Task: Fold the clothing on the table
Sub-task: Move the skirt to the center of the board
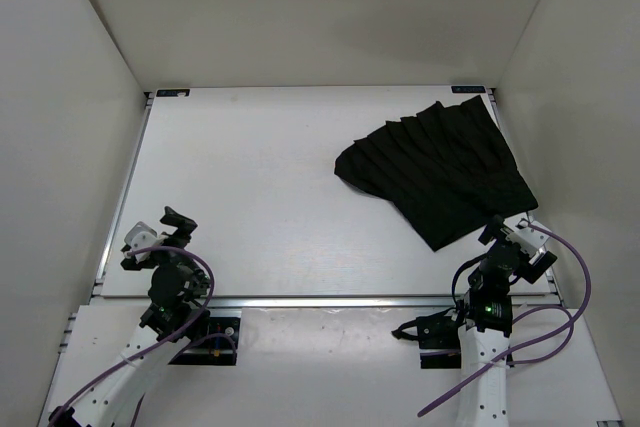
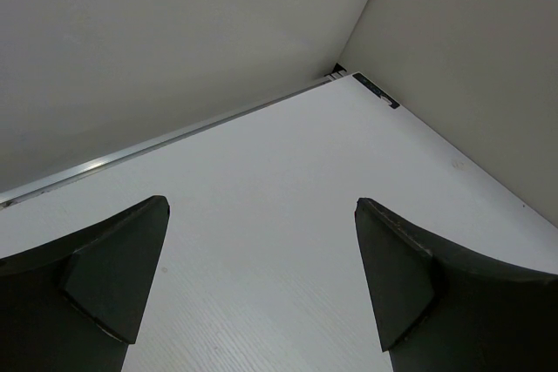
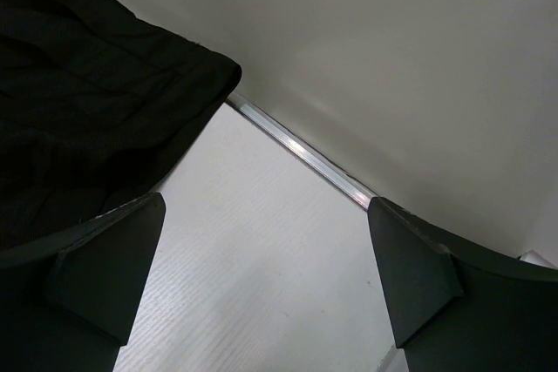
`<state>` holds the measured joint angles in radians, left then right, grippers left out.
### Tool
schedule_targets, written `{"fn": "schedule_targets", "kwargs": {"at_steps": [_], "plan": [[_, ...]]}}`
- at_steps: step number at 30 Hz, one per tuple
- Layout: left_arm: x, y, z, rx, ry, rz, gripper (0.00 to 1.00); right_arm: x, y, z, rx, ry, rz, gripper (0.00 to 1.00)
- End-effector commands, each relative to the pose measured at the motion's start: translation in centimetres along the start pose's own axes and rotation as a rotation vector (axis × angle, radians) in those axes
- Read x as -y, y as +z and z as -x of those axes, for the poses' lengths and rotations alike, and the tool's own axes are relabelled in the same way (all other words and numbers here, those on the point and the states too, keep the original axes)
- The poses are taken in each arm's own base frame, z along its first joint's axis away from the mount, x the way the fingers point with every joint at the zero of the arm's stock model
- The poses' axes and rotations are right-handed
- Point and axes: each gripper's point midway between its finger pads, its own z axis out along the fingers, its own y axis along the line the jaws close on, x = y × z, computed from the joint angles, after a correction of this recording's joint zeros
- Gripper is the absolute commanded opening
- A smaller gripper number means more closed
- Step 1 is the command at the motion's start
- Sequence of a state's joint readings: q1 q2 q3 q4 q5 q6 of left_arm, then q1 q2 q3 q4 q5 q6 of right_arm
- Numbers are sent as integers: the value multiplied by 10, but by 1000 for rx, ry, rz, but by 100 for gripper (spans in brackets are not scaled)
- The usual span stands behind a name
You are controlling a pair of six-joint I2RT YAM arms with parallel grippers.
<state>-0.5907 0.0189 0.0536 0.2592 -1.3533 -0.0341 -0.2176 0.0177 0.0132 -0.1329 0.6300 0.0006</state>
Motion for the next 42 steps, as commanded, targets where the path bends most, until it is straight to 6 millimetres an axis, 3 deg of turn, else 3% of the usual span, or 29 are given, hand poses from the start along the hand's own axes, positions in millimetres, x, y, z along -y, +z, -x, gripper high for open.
{"fn": "schedule_targets", "kwargs": {"at_steps": [1,38,40,42], "plan": [[-21,-4,-73,-46,208,0,99,1,3,-7,14,21,-19,99],[-18,-2,-73,-48,211,-17,99,0,3,-8,9,22,-17,99],[-7,-4,-67,-45,269,-89,99,0,4,-9,10,16,-19,99],[27,-10,-46,-33,322,-261,99,0,3,-6,16,20,-19,100]]}}
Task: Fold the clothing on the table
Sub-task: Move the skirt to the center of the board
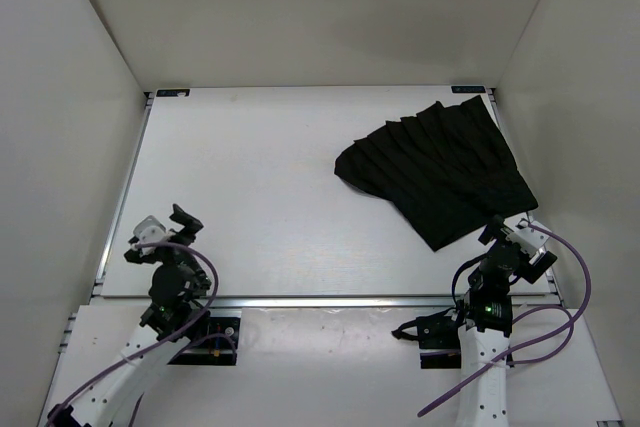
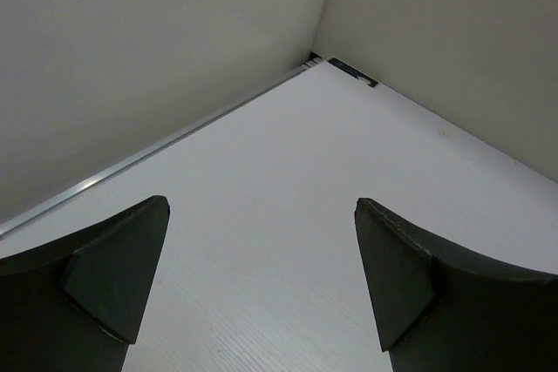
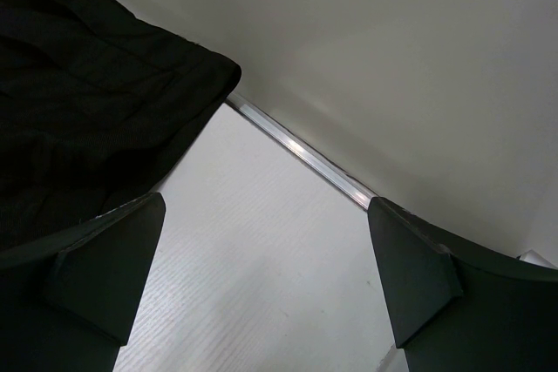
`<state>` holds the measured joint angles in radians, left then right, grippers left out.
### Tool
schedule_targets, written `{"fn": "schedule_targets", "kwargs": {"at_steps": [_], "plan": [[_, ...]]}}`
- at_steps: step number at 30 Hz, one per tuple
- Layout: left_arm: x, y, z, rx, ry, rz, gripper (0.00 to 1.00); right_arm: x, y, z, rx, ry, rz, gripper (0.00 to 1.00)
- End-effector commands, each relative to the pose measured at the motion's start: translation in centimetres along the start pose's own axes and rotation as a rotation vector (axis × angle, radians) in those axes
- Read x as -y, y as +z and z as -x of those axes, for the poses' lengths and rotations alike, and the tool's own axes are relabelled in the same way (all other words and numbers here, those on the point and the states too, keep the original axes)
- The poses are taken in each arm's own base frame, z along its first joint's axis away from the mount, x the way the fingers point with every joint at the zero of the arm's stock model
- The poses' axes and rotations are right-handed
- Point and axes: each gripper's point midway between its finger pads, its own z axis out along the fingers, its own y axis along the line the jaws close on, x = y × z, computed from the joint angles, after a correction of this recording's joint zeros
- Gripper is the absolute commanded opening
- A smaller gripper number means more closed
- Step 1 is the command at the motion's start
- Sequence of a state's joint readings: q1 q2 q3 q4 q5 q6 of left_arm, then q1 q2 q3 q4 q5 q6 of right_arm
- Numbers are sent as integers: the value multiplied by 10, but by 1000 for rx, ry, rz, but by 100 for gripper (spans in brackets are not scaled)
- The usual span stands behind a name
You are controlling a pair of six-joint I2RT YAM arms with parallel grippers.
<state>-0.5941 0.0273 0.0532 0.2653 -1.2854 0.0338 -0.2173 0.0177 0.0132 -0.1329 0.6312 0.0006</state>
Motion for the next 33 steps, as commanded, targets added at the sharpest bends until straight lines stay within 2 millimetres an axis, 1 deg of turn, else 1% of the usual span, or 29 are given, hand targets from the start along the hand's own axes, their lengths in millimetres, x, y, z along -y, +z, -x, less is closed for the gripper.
{"fn": "schedule_targets", "kwargs": {"at_steps": [1,2,3,4,5,6,7,8,9,10,11,12,13,14,15,16,17,18,20,22,23,24,25,26,27,30,31,32,33], "plan": [[25,-8,-36,-28,244,-203,99,0,4,-6,18,19,-14,99],[21,-6,-26,-20,164,-157,99,0,4,-8,11,18,-15,99],[10,-3,-13,3,77,-83,99,1,3,-8,11,15,-23,99],[6,0,7,53,-90,-31,98,0,3,-4,18,20,-15,99],[1,1,15,94,-176,-7,99,0,4,-9,11,18,-15,99],[13,3,25,153,-161,-96,99,1,3,-6,14,20,-18,99],[36,-2,39,258,-38,-263,98,1,3,-7,14,21,-23,99],[45,-6,51,338,37,-335,99,-1,3,-8,9,13,-12,99],[64,-24,68,480,-13,-489,99,0,3,-7,11,14,-17,99],[74,-38,69,547,-59,-591,99,0,4,-10,3,13,-17,99],[78,-40,76,511,-201,-616,99,0,3,-6,14,19,-14,99],[69,-32,80,460,-309,-550,99,1,3,-8,11,15,-21,99],[62,-28,75,430,-401,-513,99,0,3,-7,13,16,-17,99],[55,-31,79,468,-424,-509,99,0,3,-7,12,19,-14,99],[57,-33,82,477,-427,-521,99,0,4,-10,8,15,-17,100],[60,-38,90,508,-427,-555,99,0,3,-5,18,25,-17,99],[65,-44,95,539,-405,-600,99,2,3,-5,17,19,-23,99],[71,-49,96,579,-321,-640,99,0,3,-5,17,21,-17,99],[83,-57,95,617,-234,-708,99,-1,3,-8,10,14,-8,99],[83,-53,90,543,-348,-702,99,0,3,-8,12,17,-15,99],[76,-46,87,471,-498,-656,99,1,4,-6,14,18,-18,99],[62,-33,79,410,-596,-547,99,-1,3,-5,15,20,-9,99],[59,-28,72,341,-720,-506,98,0,3,-6,17,24,-15,100],[56,-22,58,285,-747,-447,99,0,3,-7,10,13,-12,99],[53,-19,53,263,-760,-413,98,-1,3,-7,12,20,-14,100],[55,-15,33,169,-814,-356,99,0,3,-5,17,21,-15,99],[59,-18,30,158,-808,-384,99,0,3,-10,6,13,-18,99],[61,-19,31,151,-823,-388,99,0,3,-8,10,21,-17,99],[71,-23,29,135,-811,-443,99,1,4,-8,7,16,-15,99]]}}
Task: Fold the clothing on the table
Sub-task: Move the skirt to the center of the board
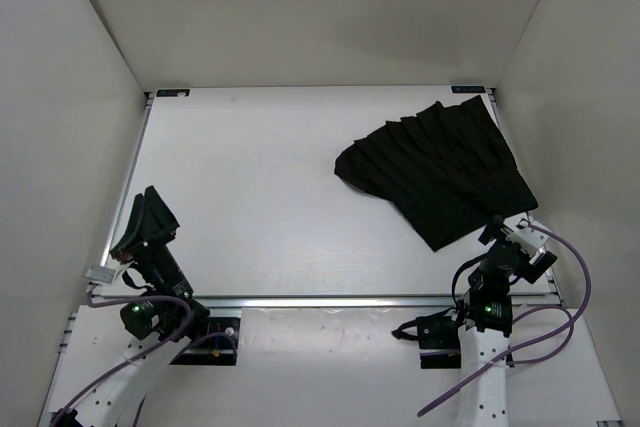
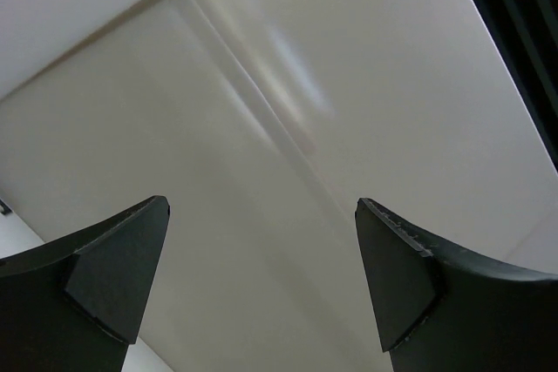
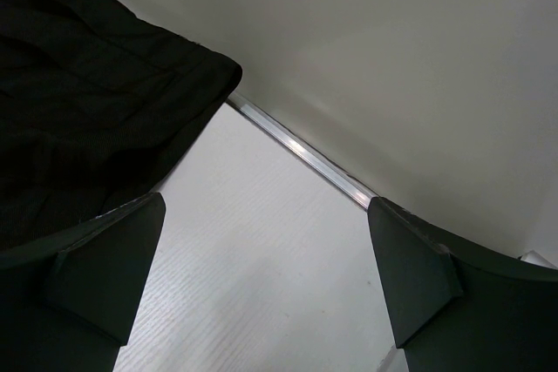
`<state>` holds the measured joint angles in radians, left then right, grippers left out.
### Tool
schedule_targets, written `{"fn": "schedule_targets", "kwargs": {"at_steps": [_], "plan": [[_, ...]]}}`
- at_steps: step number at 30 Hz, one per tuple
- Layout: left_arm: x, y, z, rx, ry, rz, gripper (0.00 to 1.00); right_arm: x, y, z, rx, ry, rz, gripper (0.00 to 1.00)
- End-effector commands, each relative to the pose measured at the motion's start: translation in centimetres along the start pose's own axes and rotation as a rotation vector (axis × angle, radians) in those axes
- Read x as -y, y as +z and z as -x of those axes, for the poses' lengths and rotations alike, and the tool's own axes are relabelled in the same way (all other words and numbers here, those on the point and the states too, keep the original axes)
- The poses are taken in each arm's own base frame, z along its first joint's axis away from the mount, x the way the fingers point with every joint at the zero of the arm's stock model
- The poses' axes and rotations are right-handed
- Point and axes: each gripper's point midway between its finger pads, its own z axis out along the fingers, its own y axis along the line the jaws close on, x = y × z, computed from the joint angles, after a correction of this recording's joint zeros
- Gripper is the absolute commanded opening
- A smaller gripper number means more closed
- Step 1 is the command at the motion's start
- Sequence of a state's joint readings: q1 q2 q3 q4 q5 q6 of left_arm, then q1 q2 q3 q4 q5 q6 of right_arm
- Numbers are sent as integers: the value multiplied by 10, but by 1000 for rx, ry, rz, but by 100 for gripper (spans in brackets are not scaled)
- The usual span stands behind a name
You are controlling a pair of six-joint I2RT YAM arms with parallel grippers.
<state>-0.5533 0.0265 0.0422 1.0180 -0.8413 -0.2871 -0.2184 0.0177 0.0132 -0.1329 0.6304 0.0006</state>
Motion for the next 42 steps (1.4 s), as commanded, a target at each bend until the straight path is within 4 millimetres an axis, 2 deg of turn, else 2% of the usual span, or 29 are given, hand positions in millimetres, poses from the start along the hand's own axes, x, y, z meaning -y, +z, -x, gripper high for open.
{"fn": "schedule_targets", "kwargs": {"at_steps": [1,4,5,6,8,11,12,13,14,18,20,22,23,24,25,26,27,29,30,31,32,33,34,35,37,38,40,41,42], "plan": [[-72,-50,-83,-223,100,65,99,4,5,-5,15,24,-24,99],[-91,-64,-112,-318,-53,172,98,5,7,-6,10,28,-14,99],[-92,-73,-129,-396,-116,186,99,9,8,-6,8,32,-28,100],[-92,-79,-137,-446,-113,179,98,8,8,-6,11,35,-18,99],[-96,-88,-150,-516,-221,211,99,11,9,-6,10,37,-24,100],[-83,-89,-154,-578,-208,128,99,8,9,-12,-7,27,-12,99],[-71,-89,-154,-602,-131,20,99,7,8,-6,11,35,-14,100],[-70,-90,-155,-614,-42,-39,99,7,8,-6,9,39,-15,100],[-63,-94,-158,-650,-43,-71,99,7,7,-6,11,29,-15,99],[-71,-118,-177,-775,-38,-60,99,3,6,-7,11,27,-10,100],[-57,-128,-181,-831,-37,-145,99,6,7,-7,11,31,-20,99],[-40,-134,-180,-847,34,-300,99,5,7,-5,14,36,-9,99],[-40,-140,-184,-878,59,-324,98,6,8,-6,11,40,-12,99],[-44,-139,-184,-875,54,-284,98,8,9,-9,3,30,-11,99],[-63,-142,-190,-898,53,-174,98,11,9,-4,12,40,-21,99],[-65,-145,-192,-912,22,-141,98,5,9,3,26,46,21,99],[-67,-149,-194,-931,3,-123,98,-1,8,5,32,-26,72,99],[-48,-144,-189,-920,-48,-191,99,3,2,39,92,25,54,99],[-42,-139,-185,-908,-59,-203,99,7,0,43,86,62,21,99],[-37,-134,-182,-899,-60,-211,99,8,-4,57,109,73,20,100],[-37,-132,-182,-907,-57,-196,99,7,-8,73,138,123,31,99],[-31,-128,-179,-906,-60,-205,99,7,-11,79,137,189,28,99],[-26,-123,-177,-906,-55,-209,98,1,-19,97,156,261,69,99],[-26,-122,-177,-920,-18,-213,99,1,-26,112,177,256,95,99],[-9,-115,-173,-946,34,-272,98,-16,-37,127,197,200,229,99],[-10,-115,-175,-962,80,-281,99,-17,-38,138,244,170,241,99],[3,-107,-175,-996,142,-307,99,-22,-39,148,297,157,275,99],[1,-110,-178,-1029,175,-300,99,-22,-35,145,295,182,262,100],[4,-109,-179,-1053,214,-306,98,-18,-33,145,289,299,225,99]]}}
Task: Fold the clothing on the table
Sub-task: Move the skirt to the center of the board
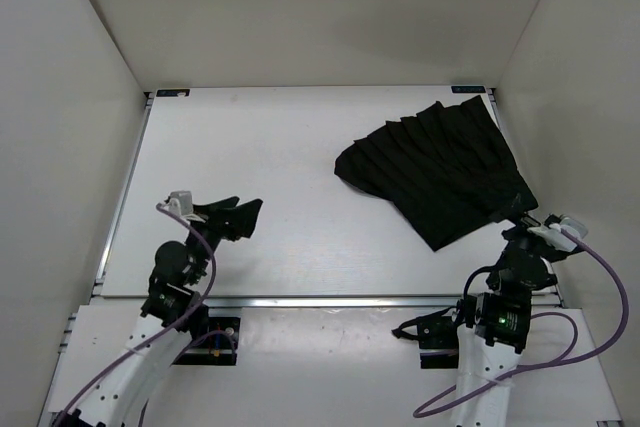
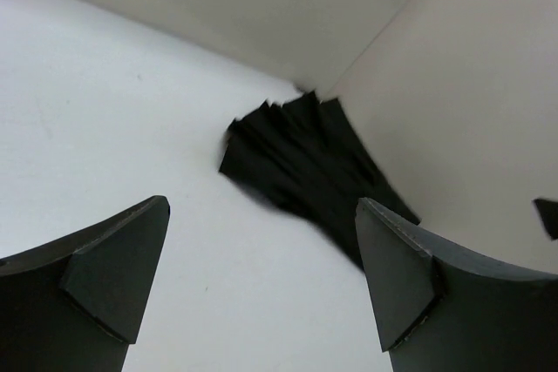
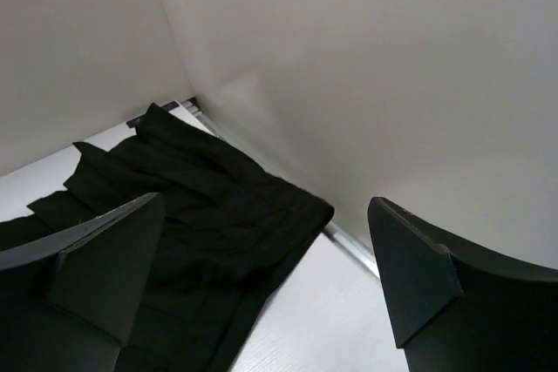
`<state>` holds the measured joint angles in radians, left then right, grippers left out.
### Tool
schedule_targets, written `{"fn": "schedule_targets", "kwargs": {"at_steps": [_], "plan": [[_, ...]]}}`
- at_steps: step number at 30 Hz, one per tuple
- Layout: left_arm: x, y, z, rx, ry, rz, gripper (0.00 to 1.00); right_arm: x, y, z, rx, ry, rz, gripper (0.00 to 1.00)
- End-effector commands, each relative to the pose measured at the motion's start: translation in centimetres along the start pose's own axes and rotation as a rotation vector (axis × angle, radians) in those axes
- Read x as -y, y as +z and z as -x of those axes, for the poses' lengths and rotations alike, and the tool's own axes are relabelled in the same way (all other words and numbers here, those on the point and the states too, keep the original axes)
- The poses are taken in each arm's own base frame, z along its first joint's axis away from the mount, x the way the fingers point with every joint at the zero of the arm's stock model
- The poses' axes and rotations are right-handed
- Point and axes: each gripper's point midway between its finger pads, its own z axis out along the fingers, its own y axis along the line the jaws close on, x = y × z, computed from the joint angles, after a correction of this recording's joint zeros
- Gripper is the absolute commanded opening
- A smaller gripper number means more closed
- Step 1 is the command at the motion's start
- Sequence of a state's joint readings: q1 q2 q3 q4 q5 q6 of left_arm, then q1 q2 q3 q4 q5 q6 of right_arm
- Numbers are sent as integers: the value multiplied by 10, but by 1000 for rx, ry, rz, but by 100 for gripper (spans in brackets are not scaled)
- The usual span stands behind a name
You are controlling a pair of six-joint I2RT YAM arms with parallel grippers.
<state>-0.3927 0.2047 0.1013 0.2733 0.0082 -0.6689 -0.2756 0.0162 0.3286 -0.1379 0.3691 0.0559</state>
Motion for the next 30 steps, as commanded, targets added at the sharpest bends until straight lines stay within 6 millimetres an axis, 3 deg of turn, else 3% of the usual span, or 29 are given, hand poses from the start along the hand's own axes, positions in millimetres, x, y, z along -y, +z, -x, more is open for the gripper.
{"fn": "schedule_targets", "kwargs": {"at_steps": [1,2,7,9,13,14,18,22,25,27,30], "plan": [[18,7,4,-119,136,-12,98,0,2,-5,6,142,-33,99],[18,8,-1,-169,165,-7,98,-1,0,-8,-18,129,-25,99],[22,24,-1,-381,265,22,99,-64,-12,-6,-60,-4,351,99],[21,31,4,-423,305,37,99,-63,-10,-5,-109,46,312,99],[26,46,5,-513,355,63,99,-71,-5,-28,-351,16,291,99],[21,50,-3,-557,347,87,99,-75,-3,-43,-425,-7,296,99],[-7,51,-41,-753,222,164,99,-94,1,-45,-555,-1,413,99],[-24,43,-86,-953,158,189,99,-84,10,-55,-595,-31,352,99],[-43,42,-99,-1018,208,305,99,-81,7,-82,-728,-36,326,99],[-57,30,-106,-1083,226,391,99,-82,4,-100,-846,-23,308,100],[-76,24,-98,-1097,213,468,98,-93,-10,-121,-1031,15,353,99]]}}
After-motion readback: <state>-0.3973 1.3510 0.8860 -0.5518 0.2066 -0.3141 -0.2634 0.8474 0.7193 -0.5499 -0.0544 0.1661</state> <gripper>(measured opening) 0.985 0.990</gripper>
